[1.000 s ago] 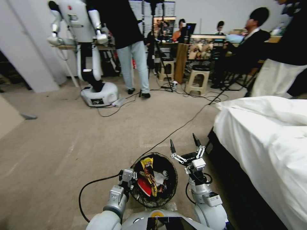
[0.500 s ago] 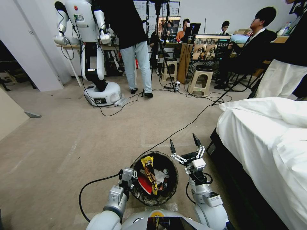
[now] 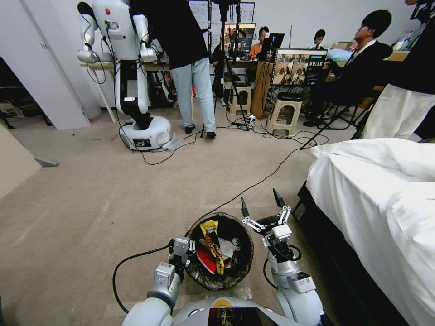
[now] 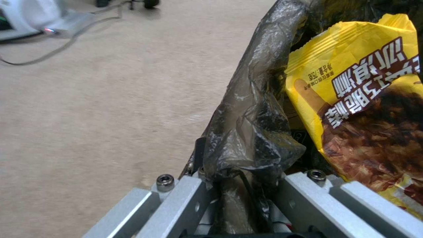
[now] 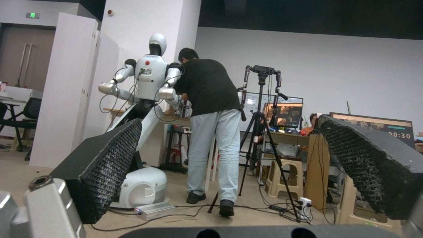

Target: Pick up the trash bin, then pick up the garbage from the floor and place it into the trash bin.

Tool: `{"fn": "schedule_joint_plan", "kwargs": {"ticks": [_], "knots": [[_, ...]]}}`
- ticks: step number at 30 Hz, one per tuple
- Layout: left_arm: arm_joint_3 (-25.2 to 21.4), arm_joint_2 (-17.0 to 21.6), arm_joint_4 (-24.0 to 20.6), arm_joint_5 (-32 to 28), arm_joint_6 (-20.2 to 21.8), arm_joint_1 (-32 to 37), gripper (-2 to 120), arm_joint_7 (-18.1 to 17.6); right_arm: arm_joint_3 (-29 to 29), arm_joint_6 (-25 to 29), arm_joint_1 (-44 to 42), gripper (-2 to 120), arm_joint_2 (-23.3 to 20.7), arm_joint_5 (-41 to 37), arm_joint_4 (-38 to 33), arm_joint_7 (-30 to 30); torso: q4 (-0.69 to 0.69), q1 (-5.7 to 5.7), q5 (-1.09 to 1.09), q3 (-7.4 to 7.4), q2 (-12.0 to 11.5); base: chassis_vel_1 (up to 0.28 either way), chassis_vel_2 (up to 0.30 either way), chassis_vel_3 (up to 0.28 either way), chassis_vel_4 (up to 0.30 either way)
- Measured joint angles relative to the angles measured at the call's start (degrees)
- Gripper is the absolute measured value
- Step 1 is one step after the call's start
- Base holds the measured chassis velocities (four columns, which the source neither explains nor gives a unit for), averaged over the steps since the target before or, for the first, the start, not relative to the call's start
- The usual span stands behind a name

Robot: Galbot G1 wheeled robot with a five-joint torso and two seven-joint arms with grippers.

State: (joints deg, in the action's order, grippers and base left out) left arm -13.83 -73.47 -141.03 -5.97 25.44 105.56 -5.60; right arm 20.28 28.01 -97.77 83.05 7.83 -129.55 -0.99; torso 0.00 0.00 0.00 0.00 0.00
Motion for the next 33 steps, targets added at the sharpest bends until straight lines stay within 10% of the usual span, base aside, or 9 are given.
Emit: {"fn": "schedule_joint_plan", "kwargs": {"ticks": [15, 33], "knots": [[-1.3, 0.3, -2.3, -17.1, 8.4, -2.0, 2, -0.7, 0.5, 0.2, -0.2, 100, 0.5, 0.2, 0.0, 0.0, 0.00, 0.00, 0.00, 0.00, 0.0, 0.000, 0.000, 0.000, 0.000], [-9.5, -2.7, -2.3, -22.8, 8.4, -10.9, 2, -4.6, 0.5, 0.5, -1.1, 100, 1.0, 1.7, -0.1, -0.2, 0.00, 0.00, -0.01, 0.00, 0.0, 0.000, 0.000, 0.000, 0.000]]}}
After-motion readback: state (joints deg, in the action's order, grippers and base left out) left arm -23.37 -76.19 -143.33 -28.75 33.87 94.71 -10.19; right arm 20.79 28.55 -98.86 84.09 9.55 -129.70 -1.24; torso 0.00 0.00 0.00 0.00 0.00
